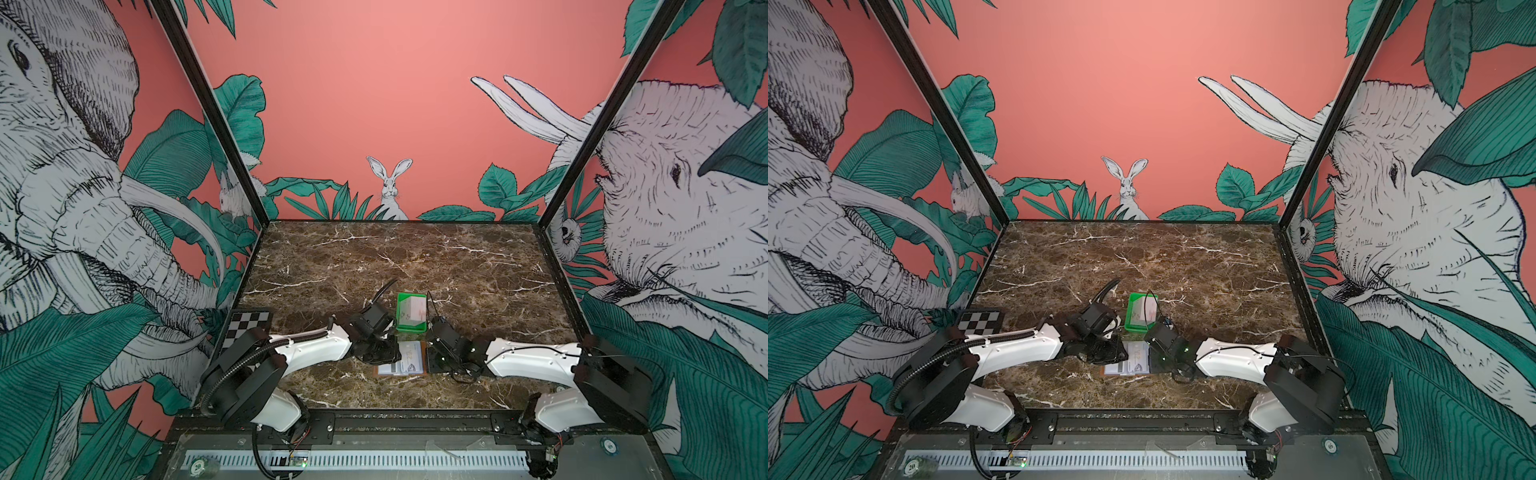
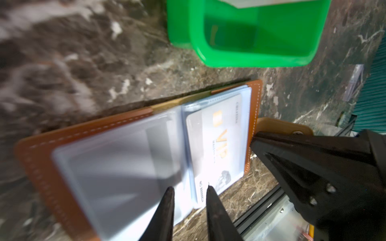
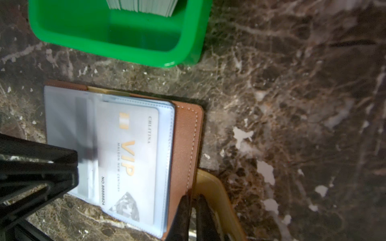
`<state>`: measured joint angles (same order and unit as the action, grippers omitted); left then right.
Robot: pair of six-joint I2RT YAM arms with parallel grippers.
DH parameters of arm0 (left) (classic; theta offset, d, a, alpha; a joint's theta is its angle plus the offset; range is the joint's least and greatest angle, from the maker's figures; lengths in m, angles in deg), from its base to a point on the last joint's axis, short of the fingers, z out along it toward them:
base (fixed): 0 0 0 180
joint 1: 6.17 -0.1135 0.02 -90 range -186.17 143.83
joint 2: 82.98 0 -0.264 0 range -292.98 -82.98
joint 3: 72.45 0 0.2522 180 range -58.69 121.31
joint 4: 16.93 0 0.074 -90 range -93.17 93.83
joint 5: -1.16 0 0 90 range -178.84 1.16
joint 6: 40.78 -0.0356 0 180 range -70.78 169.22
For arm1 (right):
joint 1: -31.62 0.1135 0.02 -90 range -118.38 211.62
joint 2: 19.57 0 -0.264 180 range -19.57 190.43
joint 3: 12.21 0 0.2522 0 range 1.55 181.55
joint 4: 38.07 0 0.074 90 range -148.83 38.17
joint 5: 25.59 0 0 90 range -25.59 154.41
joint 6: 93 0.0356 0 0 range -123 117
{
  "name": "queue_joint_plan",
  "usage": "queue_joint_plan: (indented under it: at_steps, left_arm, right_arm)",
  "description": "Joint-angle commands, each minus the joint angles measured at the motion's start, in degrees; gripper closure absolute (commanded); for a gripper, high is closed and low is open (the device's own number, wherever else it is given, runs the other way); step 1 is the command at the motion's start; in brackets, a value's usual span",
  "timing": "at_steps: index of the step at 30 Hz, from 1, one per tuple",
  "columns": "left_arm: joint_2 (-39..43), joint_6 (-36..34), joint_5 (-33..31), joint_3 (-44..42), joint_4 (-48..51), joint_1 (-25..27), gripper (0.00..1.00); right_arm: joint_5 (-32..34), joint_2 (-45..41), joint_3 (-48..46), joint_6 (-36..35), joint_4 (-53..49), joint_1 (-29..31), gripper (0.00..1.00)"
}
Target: Put the credit cards into the card holder
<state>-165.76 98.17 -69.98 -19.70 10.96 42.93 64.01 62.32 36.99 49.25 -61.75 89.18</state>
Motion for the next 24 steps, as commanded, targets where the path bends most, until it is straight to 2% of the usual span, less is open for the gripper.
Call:
queue_joint_plan:
  at_steps: [1, 6, 12, 18, 24]
  left_arm:
    - [0.9, -1.1, -2.4, 1.5, 2.4, 0.1, 0.69]
    - [2.8, -0.7, -4.9, 0.6, 1.4, 0.0, 0.68]
    - [7.2, -2.1, -5.8, -0.5, 5.5, -2.0, 0.62]
    - [12.4, -2.1, -2.5, -5.0, 5.9, -6.1, 0.51]
    - [13.1, -2.2, 1.0, -7.9, 5.2, -7.8, 0.44]
  right_arm:
    - [1.2, -0.9, 1.3, -1.1, -1.6, 0.3, 0.90]
    - [0.7, -0.8, 1.5, -1.5, -1.3, 0.3, 0.90]
    - [0.3, -0.1, 1.8, -2.0, -1.2, 0.3, 0.89]
    - [0.1, 0.3, 2.6, -2.5, -1.3, 0.3, 0.89]
    - [-0.1, 0.8, 3.0, -2.8, -1.2, 0.3, 0.89]
